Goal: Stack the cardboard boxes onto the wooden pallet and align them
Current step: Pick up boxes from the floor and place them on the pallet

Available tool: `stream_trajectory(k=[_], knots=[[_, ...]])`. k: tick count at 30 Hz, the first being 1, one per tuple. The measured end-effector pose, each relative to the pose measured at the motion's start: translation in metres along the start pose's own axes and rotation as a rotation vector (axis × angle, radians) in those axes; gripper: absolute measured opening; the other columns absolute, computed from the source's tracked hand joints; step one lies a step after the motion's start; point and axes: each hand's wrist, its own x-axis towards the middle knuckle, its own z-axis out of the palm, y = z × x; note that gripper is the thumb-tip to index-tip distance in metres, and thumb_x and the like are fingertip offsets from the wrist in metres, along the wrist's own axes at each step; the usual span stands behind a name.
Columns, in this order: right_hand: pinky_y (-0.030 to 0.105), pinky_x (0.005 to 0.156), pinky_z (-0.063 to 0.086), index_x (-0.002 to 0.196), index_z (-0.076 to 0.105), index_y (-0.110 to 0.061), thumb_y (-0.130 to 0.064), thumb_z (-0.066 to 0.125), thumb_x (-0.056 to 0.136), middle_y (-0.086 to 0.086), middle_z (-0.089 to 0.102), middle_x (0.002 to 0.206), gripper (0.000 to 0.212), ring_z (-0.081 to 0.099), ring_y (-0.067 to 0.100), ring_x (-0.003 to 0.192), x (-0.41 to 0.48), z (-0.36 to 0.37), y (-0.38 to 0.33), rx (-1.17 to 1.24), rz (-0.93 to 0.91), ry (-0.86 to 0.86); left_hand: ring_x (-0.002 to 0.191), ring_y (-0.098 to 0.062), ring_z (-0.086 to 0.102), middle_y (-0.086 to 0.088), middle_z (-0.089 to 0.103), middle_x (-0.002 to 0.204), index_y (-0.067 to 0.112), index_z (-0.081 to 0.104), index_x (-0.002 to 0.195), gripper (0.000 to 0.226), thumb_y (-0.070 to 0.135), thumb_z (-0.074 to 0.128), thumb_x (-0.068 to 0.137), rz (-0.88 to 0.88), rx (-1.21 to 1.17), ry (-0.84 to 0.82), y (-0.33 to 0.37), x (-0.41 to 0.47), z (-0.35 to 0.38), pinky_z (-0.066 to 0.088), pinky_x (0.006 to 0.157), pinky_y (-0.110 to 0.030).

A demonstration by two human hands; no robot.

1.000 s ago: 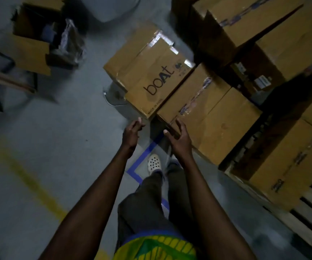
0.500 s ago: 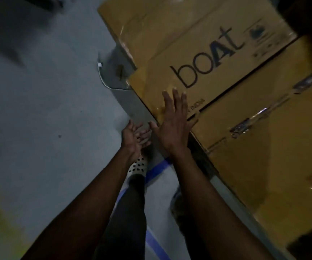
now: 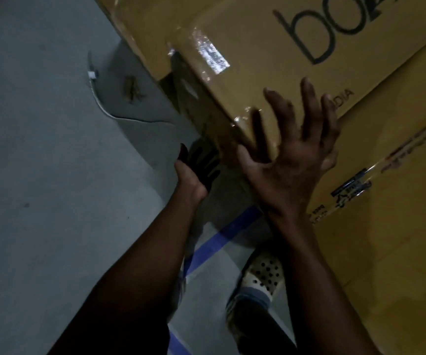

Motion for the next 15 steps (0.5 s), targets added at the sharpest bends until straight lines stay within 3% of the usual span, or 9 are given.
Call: stream_trajectory(k=[2, 5, 7, 10, 12, 15], knots=[[0.061, 0.104, 0.04, 0.142, 0.055, -0.034, -0.041, 0.074, 0.077, -0.001, 0.038, 0.159, 0.067, 0.029, 0.026, 0.146, 0.018, -0.008, 0.013, 0.061, 0.03, 0.038, 0.121, -0.041, 0.063, -0.021, 0.066, 0.13, 0.017, 0.06, 0.138, 0.073, 0.069, 0.056, 0.087, -0.001, -0.039, -0.017, 0.007, -0.009, 0.033, 0.042, 0.111, -0.057], [0.045, 0.1, 0.049, 0.136, 0.061, -0.027, -0.035, 0.068, 0.086, -0.001, 0.05, 0.15, 0.051, 0.041, 0.026, 0.138, 0.042, -0.016, 0.042, 0.062, 0.113, 0.083, 0.122, -0.04, 0.06, -0.023, 0.061, 0.135, 0.021, 0.054, 0.142, 0.067, 0.067, 0.046, 0.095, -0.001, 0.043, -0.045, 0.019, -0.021, 0.084, 0.044, 0.107, -0.057], [0.039, 0.102, 0.046, 0.136, 0.06, -0.026, -0.036, 0.066, 0.086, 0.0, 0.051, 0.148, 0.052, 0.041, 0.025, 0.136, 0.06, -0.017, 0.064, 0.047, 0.246, 0.082, 0.118, -0.038, 0.06, -0.021, 0.06, 0.135, 0.021, 0.053, 0.143, 0.062, 0.063, 0.044, 0.098, 0.028, 0.128, -0.037, 0.021, -0.016, 0.105, 0.048, 0.099, -0.054], [0.025, 0.104, 0.034, 0.143, 0.052, -0.029, -0.051, 0.07, 0.085, 0.003, 0.041, 0.154, 0.065, 0.031, 0.022, 0.142, 0.082, -0.016, 0.082, 0.102, 0.361, -0.005, 0.104, -0.031, 0.059, -0.014, 0.062, 0.119, 0.02, 0.057, 0.132, 0.049, 0.056, 0.041, 0.102, 0.073, 0.263, 0.029, 0.021, -0.007, 0.124, 0.05, 0.087, -0.047], [0.027, 0.107, 0.029, 0.147, 0.046, -0.032, -0.059, 0.073, 0.081, 0.005, 0.026, 0.162, 0.077, 0.02, 0.024, 0.148, 0.083, -0.007, 0.075, 0.146, 0.327, -0.098, 0.108, -0.032, 0.059, -0.012, 0.064, 0.116, 0.019, 0.06, 0.13, 0.053, 0.057, 0.039, 0.1, 0.099, 0.26, 0.026, 0.03, 0.004, 0.129, 0.049, 0.095, -0.049], [0.046, 0.116, 0.016, 0.152, 0.033, -0.044, -0.068, 0.084, 0.06, 0.011, -0.005, 0.167, 0.108, -0.006, 0.035, 0.152, 0.069, 0.01, 0.057, 0.129, 0.23, -0.255, 0.115, -0.034, 0.061, -0.016, 0.067, 0.123, 0.014, 0.063, 0.132, 0.064, 0.061, 0.036, 0.098, 0.136, 0.138, -0.037, 0.048, 0.025, 0.131, 0.053, 0.092, -0.048]])
